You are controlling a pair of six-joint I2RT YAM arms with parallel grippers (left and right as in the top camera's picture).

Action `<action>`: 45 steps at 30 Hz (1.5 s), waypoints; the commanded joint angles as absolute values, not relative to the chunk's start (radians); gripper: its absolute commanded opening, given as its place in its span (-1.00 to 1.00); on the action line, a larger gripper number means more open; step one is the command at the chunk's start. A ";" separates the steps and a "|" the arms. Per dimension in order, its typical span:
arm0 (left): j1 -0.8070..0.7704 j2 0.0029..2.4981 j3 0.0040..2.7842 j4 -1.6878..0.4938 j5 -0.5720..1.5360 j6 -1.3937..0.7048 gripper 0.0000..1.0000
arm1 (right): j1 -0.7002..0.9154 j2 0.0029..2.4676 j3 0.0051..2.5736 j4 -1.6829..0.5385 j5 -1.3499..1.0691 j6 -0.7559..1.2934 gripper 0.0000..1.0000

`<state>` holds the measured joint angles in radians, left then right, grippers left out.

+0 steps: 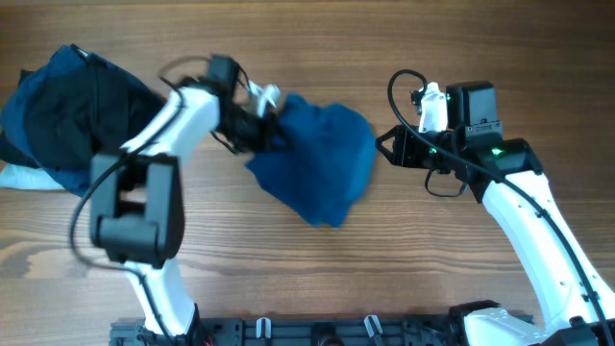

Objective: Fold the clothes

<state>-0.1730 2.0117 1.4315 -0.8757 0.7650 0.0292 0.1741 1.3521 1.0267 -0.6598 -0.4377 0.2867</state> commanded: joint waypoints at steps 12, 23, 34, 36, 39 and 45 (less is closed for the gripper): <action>0.568 1.642 1.622 -0.986 0.577 0.126 -0.92 | 0.178 1.360 1.019 -0.691 -0.453 0.291 -0.20; 0.848 1.954 1.622 -0.849 0.451 0.017 0.99 | 0.178 1.360 1.019 -0.706 -0.476 0.318 -0.26; 0.861 1.743 1.800 -0.999 0.451 0.010 0.99 | 0.178 1.360 1.019 -0.693 -0.502 0.316 -0.18; 0.859 1.642 1.839 -1.039 0.474 0.011 1.00 | 0.178 1.360 1.019 -0.686 -0.502 0.317 -0.18; 0.830 1.573 1.838 -1.043 0.508 0.020 0.99 | 0.178 1.360 1.019 -0.673 -0.502 0.318 -0.21; 0.645 1.665 1.803 -1.026 0.173 0.028 -0.92 | 0.178 1.360 1.019 -0.655 -0.503 0.371 -0.28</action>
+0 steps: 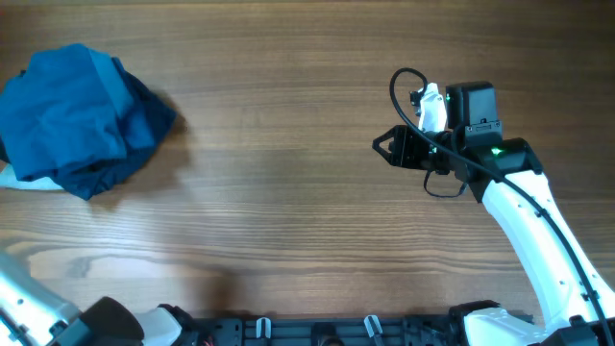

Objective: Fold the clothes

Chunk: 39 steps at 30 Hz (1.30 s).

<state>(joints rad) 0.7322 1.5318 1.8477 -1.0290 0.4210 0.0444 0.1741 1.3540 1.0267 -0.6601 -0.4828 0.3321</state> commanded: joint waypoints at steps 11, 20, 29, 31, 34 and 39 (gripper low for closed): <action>0.593 2.115 1.784 -1.018 0.200 -0.080 -0.90 | 0.178 1.358 1.019 -0.687 -0.517 0.373 -0.32; 0.492 1.834 1.904 -1.087 0.234 -0.052 0.01 | 0.177 1.278 1.071 -0.562 -0.522 0.247 -0.30; 0.168 1.413 1.906 -1.343 0.199 0.022 1.00 | 0.178 0.976 1.138 -0.555 -0.544 0.116 -0.05; 0.092 1.375 1.902 -1.415 0.143 0.021 1.00 | 0.178 0.916 1.138 -0.579 -0.543 0.136 0.60; 0.027 1.361 1.902 -1.499 0.118 0.019 1.00 | 0.178 0.847 1.138 -0.617 -0.543 0.134 0.99; 0.000 1.363 1.902 -1.531 0.121 0.019 1.00 | 0.178 0.809 1.138 -0.703 -0.544 0.134 0.99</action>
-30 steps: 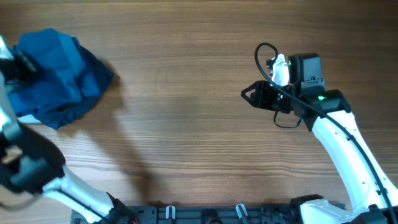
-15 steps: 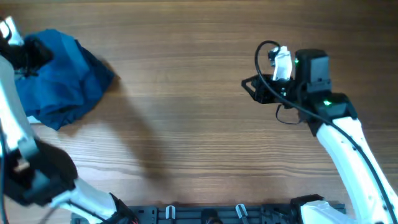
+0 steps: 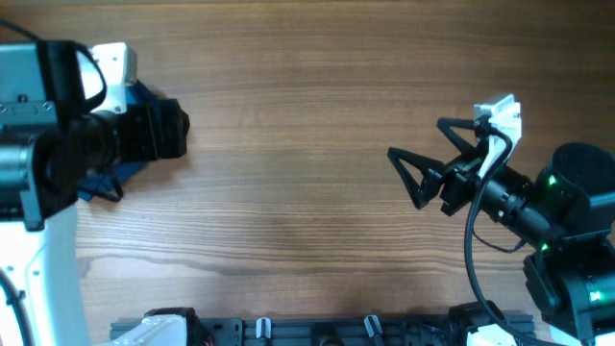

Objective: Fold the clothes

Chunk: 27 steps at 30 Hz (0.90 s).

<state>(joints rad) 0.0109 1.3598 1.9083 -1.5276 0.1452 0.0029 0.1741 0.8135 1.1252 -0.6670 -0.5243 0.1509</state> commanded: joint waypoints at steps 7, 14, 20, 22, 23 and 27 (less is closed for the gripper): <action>0.000 1.363 1.902 -1.531 0.121 0.019 1.00 | 0.178 0.843 1.137 -0.837 -0.540 0.134 0.99; 0.000 1.363 1.902 -1.531 0.121 0.019 0.99 | 0.177 0.902 1.137 -0.854 -0.488 0.132 0.99; 0.000 1.363 1.902 -1.531 0.121 0.019 1.00 | 0.186 0.806 1.137 -0.726 -0.366 0.110 0.99; 0.000 1.363 1.902 -1.531 0.121 0.019 1.00 | 0.186 0.753 1.137 -0.683 -0.355 0.040 0.99; 0.000 1.363 1.902 -1.531 0.121 0.019 1.00 | 0.186 0.724 1.137 -0.667 -0.354 -0.005 0.99; 0.000 1.363 1.902 -1.531 0.121 0.019 1.00 | 0.186 0.582 1.080 -0.623 -0.354 -0.162 1.00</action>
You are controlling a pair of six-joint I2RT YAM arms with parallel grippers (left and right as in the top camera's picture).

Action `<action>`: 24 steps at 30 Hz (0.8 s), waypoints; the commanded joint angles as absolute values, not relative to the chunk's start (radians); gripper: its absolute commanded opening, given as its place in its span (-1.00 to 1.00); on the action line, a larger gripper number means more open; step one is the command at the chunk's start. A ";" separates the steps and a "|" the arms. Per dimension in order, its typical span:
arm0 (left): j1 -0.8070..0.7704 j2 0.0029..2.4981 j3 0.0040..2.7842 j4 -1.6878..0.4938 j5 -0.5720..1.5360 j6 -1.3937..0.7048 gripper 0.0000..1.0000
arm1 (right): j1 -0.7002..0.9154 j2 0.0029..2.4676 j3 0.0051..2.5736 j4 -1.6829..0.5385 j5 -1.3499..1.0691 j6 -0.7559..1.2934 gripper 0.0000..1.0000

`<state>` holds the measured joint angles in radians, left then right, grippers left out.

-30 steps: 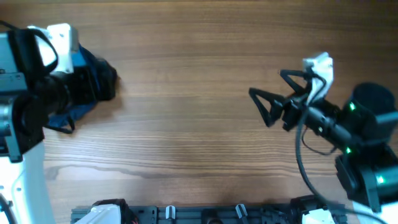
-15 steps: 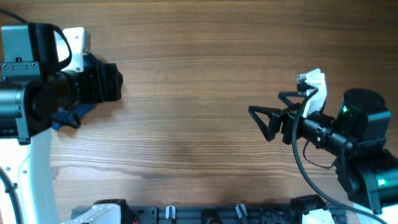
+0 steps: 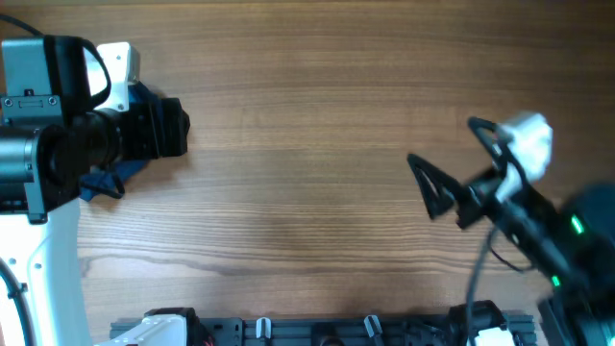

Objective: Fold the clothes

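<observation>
A pile of blue clothes point(image 3: 104, 183) lies at the table's far left. Only its edges show, beside and under my raised left arm. My left gripper point(image 3: 171, 128) hangs above the pile's right side, seen end-on as a dark block, and its jaws cannot be made out. At the right, my right gripper point(image 3: 430, 188) is high above the bare wood point(image 3: 307, 144). It looks blurred and points left, with nothing visible in it.
The white edge of something point(image 3: 117, 65) shows by the left arm's wrist. A black rail with clips point(image 3: 317, 330) runs along the table's front edge. Both arm bodies stand tall at the left and right sides.
The right arm has shifted a little to the right and toward the front, and now looks blurred. The left arm and the blue pile stand as before.
First my left gripper was at a blue garment in the table's middle, with a dark pile at far left. Then the blue garment lay on top of that pile and the left arm was back at the front corner. Later both arms stood raised, the left over the pile.
</observation>
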<state>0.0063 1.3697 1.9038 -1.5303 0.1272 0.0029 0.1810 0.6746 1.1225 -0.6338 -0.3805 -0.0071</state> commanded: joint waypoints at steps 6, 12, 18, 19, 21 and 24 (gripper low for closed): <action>0.000 1.363 1.902 -1.531 0.121 0.019 1.00 | 0.186 0.363 0.878 -0.617 -0.332 -0.155 0.99; 0.000 1.363 1.902 -1.531 0.121 0.019 0.99 | 0.186 0.175 0.551 -0.462 -0.332 -0.128 0.99; 0.000 1.363 1.902 -1.531 0.121 0.019 0.99 | 0.186 0.021 0.279 -0.264 -0.337 -0.047 0.99; 0.000 1.363 1.902 -1.531 0.121 0.019 1.00 | 0.186 0.001 0.255 -0.258 -0.337 -0.043 0.99; 0.000 1.363 1.902 -1.531 0.121 0.019 1.00 | 0.186 0.003 0.227 -0.244 -0.337 -0.041 0.99; 0.000 1.363 1.902 -1.531 0.121 0.019 1.00 | 0.186 0.003 0.184 -0.244 -0.336 -0.042 0.99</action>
